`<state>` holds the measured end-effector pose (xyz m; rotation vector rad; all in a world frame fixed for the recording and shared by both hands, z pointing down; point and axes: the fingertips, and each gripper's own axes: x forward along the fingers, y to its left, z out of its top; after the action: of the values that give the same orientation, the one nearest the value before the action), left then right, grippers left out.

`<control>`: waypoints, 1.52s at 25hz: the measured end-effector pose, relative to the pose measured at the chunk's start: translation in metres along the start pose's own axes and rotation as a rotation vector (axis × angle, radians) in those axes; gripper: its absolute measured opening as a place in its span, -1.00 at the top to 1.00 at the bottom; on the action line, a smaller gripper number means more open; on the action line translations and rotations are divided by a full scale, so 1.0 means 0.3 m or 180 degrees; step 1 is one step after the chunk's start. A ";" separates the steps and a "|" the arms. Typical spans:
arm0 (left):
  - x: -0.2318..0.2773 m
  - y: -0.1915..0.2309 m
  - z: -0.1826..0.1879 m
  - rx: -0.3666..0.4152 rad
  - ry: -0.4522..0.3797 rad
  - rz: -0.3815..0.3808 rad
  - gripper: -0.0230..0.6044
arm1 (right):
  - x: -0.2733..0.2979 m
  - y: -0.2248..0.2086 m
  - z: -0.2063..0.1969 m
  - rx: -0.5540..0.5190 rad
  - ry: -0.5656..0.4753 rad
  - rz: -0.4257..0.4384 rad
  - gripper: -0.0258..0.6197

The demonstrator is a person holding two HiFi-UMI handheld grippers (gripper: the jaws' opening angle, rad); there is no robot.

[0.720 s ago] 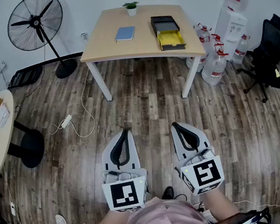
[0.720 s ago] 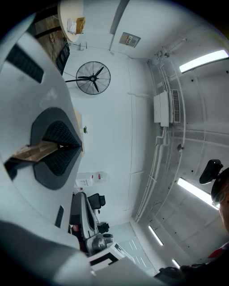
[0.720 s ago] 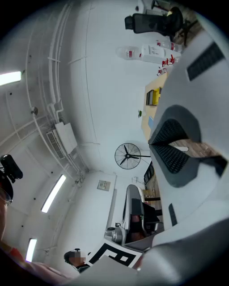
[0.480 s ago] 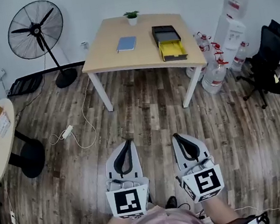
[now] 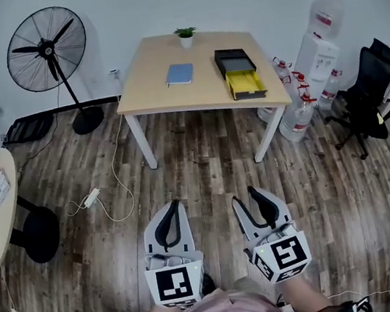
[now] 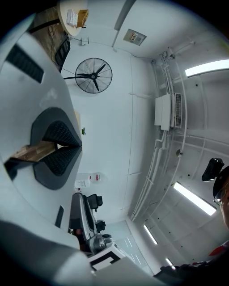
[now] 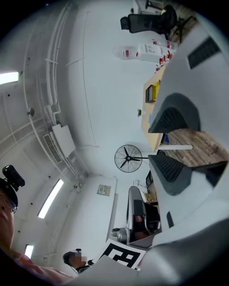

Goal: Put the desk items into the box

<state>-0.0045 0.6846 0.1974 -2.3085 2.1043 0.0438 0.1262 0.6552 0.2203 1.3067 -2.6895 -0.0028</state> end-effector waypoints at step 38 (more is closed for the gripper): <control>0.832 0.238 -0.108 0.0238 0.0279 0.0063 0.89 | 0.809 -0.423 0.002 0.0056 0.0101 0.0106 0.57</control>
<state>-0.0525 0.4285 0.2219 -2.2879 2.1291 -0.1359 0.0774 0.3866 0.2439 1.2557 -2.6902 0.0453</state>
